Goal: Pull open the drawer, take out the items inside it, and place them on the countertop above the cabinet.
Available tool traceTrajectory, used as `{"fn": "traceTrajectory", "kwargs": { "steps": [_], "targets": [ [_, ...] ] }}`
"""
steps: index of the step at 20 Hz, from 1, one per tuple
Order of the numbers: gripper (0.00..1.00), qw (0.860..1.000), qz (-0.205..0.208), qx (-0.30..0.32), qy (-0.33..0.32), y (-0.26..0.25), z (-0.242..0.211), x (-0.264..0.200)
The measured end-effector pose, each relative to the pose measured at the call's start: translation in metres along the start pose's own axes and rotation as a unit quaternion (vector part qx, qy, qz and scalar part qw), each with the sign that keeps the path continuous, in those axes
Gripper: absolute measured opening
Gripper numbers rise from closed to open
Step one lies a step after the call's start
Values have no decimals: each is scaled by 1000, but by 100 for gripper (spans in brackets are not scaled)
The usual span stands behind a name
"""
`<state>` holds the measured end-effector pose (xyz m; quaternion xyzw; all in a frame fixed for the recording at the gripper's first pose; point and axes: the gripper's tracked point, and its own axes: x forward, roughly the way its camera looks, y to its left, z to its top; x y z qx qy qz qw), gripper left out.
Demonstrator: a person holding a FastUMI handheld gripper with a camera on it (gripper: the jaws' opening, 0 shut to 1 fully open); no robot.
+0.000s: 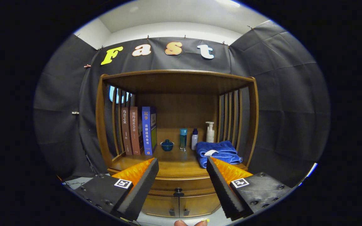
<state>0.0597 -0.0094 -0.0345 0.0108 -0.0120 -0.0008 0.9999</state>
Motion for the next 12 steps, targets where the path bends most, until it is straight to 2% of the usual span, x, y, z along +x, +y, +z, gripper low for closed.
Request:
{"fn": "traceTrajectory", "kwargs": {
  "steps": [4,8,12],
  "targets": [
    [99,1000,8,-18,1,5,-44,34],
    [99,999,15,-28,31,10,-119,64],
    [99,997,10,-5,74,5,-189,88]
  ]
}}
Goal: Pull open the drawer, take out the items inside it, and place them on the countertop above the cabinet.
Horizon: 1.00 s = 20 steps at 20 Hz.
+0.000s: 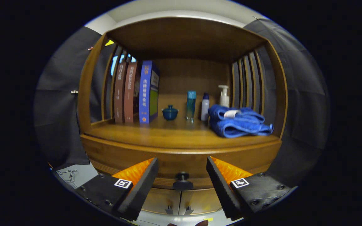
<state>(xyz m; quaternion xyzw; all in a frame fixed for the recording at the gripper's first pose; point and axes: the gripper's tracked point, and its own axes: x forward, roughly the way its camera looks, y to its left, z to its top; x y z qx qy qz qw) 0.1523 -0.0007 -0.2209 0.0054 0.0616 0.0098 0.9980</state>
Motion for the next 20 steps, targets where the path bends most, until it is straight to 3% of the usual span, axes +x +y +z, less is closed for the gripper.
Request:
{"fn": "traceTrajectory", "kwargs": {
  "steps": [3,8,17,20],
  "targets": [
    [98,1000,5,8,19,4,-22,12],
    [53,999,2,20,31,1,-34,22],
    [52,999,6,27,38,2,-43,21],
    [32,999,6,11,34,0,-46,22]
  ]
}}
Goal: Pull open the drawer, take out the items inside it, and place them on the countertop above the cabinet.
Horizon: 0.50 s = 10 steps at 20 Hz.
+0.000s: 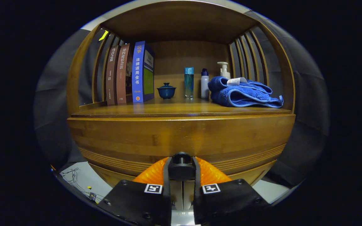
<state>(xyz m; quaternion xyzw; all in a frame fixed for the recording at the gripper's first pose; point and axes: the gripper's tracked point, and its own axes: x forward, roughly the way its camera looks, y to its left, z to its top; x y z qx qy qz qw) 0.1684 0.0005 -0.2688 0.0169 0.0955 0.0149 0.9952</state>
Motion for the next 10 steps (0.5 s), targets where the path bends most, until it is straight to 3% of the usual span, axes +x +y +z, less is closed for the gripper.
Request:
{"fn": "traceTrajectory", "kwargs": {
  "steps": [6,10],
  "targets": [
    [31,1000,10,-6,6,-3,-6,-31],
    [31,999,2,30,10,-6,-14,-68]
  ]
}}
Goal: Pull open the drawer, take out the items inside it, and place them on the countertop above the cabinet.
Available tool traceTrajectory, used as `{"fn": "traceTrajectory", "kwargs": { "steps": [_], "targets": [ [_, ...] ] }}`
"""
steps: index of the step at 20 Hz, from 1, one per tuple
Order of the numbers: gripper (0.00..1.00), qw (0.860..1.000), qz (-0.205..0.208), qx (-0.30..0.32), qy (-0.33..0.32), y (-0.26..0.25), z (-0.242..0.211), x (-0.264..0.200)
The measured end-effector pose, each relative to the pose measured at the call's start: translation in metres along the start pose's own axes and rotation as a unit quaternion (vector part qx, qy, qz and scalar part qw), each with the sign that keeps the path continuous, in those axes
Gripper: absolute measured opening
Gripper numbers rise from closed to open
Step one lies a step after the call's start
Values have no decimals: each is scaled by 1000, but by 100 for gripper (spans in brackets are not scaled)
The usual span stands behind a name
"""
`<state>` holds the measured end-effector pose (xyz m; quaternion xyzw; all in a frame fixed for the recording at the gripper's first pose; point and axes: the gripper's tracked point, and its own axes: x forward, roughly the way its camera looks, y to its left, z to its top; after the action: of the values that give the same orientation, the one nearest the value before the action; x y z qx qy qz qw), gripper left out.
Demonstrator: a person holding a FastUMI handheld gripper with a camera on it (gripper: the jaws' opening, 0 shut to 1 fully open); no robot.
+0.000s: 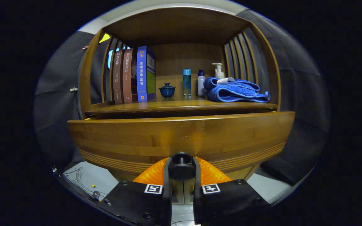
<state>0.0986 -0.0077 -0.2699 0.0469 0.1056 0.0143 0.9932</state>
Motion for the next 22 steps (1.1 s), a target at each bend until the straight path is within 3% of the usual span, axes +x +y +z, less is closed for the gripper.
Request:
{"fn": "traceTrajectory", "kwargs": {
  "steps": [10,16,19,21,22],
  "targets": [
    [31,1000,-9,-14,2,-2,-26,-81],
    [32,1000,-4,-25,7,2,-28,-90],
    [48,999,13,-32,8,7,-16,-105],
    [67,997,23,-63,-24,14,13,-119],
    [82,996,38,-70,-44,21,34,-128]
  ]
}}
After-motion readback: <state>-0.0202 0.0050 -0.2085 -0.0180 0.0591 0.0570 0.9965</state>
